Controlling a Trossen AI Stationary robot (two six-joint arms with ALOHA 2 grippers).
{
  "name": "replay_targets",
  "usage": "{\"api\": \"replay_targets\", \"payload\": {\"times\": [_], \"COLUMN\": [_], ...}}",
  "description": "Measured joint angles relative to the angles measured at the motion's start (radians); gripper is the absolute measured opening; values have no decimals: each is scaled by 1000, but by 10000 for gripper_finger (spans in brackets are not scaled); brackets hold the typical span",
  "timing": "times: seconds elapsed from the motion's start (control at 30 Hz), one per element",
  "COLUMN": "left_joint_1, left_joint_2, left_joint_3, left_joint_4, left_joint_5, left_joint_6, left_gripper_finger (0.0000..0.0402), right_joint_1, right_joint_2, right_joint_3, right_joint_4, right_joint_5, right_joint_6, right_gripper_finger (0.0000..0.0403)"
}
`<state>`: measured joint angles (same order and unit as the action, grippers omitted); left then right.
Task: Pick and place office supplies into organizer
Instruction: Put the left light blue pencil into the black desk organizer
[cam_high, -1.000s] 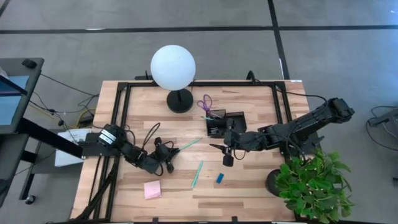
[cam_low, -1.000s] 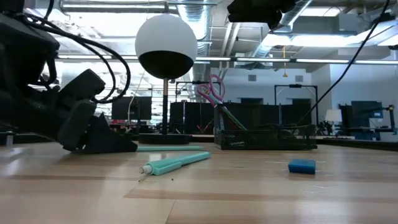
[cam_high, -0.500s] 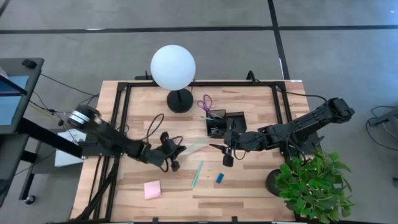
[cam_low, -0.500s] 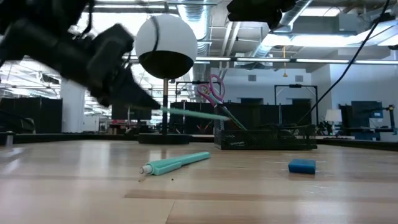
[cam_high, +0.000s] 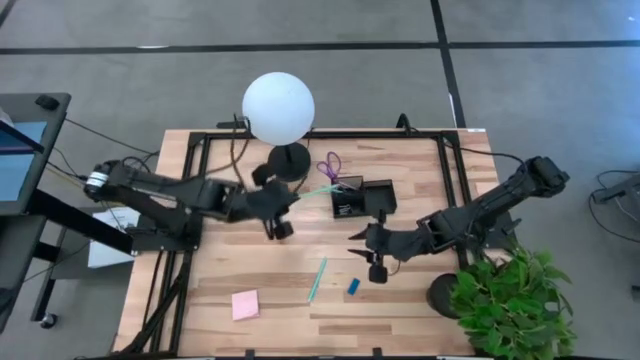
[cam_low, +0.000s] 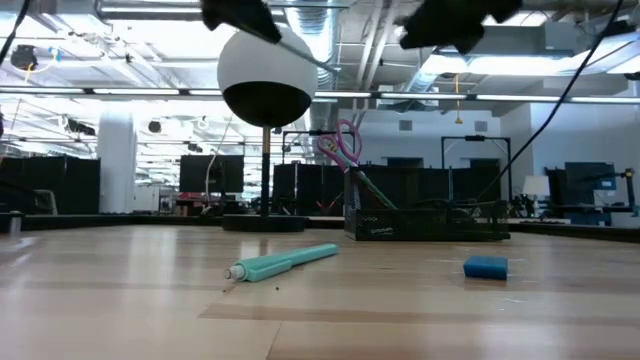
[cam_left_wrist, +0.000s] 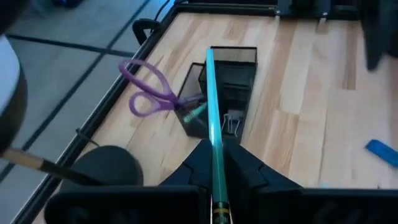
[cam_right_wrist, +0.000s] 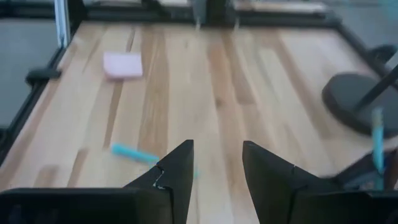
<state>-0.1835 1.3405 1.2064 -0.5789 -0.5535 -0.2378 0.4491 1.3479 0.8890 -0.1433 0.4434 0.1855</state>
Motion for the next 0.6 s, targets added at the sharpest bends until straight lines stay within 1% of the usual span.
{"api": "replay_targets", "payload": {"times": [0.1,0.2,0.27,0.4,0.53,0.6], "left_joint_1": [70,141,179,232,279,294], "left_joint_2": [45,111,161,268,364,401], "left_joint_3": [86,149,175,207,246,272], "left_joint_4": [-104,-156,-150,-82,-60,-68], "left_joint_5": [45,104,143,192,286,307], "left_joint_6": [37,75,104,179,227,242], "left_gripper_finger": [9,9,9,9,9,9], "right_joint_1": [26,48,64,97,124,128], "right_joint_2": [0,0,0,0,0,0], "right_joint_3": [0,0,0,0,0,0], "right_joint_4": [-60,-113,-146,-175,-178,-177], "right_joint_5": [-1,-1,2,11,47,70], "right_joint_6": [75,176,228,287,295,281], "right_gripper_finger": [131,131,131,131,131,131]}}
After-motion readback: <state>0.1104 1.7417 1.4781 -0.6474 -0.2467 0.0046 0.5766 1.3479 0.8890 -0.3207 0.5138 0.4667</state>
